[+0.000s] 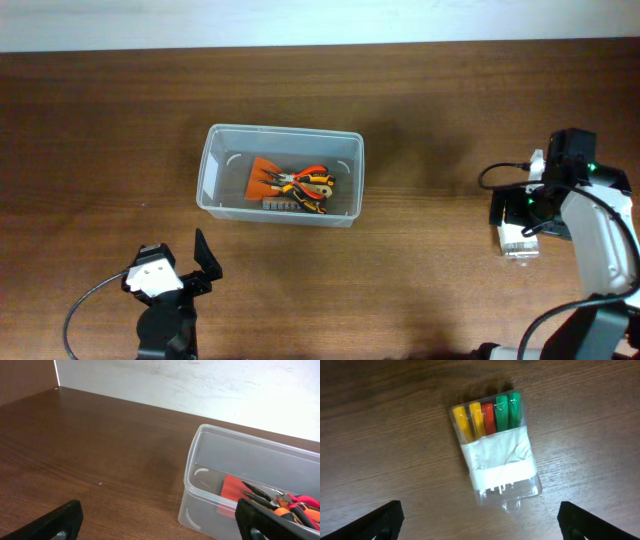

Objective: Pack container
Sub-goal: 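Move the right gripper over the marker pack and grasp it, then carry the marker pack into the container and lower it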

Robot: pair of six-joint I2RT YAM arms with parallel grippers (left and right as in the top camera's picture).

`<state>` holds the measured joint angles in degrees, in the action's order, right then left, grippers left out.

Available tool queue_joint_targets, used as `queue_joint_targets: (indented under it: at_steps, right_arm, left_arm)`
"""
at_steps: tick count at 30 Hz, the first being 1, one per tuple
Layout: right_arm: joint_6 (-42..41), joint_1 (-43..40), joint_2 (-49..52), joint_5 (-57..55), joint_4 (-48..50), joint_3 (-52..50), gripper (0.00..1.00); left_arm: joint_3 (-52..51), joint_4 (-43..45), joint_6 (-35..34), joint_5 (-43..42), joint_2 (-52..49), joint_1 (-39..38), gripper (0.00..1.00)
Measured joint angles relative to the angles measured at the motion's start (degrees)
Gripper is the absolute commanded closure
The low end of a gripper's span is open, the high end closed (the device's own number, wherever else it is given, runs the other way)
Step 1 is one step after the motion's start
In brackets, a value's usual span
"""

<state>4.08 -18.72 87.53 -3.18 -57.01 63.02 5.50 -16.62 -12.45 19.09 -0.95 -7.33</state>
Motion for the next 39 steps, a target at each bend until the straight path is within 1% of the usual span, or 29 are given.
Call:
queue_joint_targets:
  at_steps: [7,16,24,28,29,31,34,35,37,39]
  right_arm:
    - [1.16,-1.03,3.8,-2.34,1.62,-0.22,0.01]
    - [1.11,-3.72,8.22,-2.43,4.33,-0.26,0.01]
    - [1.49,-3.87,12.9,-2.1,7.02,-0.26,0.0]
    - [1.99,-3.87,15.98,-1.73,7.85,-0.26,0.03]
    - [1.99,-3.87,16.46,-1.57,7.93,-0.26,0.04]
    - [2.23,-3.87,17.35,-0.87,8.33,-0.26,0.12]
    - [2.4,-3.87,17.75,-0.22,8.83,-0.26,0.3]
    - [2.29,-3.87,17.75,0.02,8.92,-0.26,0.35]
    - [2.12,-3.87,17.7,0.09,8.87,-0.24,0.39]
    - [1.88,-3.98,17.64,0.28,8.87,-0.24,0.39]
  left_arm:
    - [0.0,0.0,0.0,0.02,0.0,0.0,0.01]
    - [0.0,0.0,0.0,0.02,0.0,0.0,0.01]
    - [0.0,0.0,0.0,0.02,0.0,0.0,0.01]
    - [0.0,0.0,0.0,0.02,0.0,0.0,0.01]
    - [0.0,0.0,0.0,0.02,0.0,0.0,0.01]
    - [0.0,0.0,0.0,0.02,0.0,0.0,0.01]
    - [0.0,0.0,0.0,0.02,0.0,0.0,0.01]
    - [0.0,0.0,0.0,0.02,0.0,0.0,0.01]
    - [0.0,0.0,0.0,0.02,0.0,0.0,0.01]
    - [0.0,0.0,0.0,0.02,0.0,0.0,0.01]
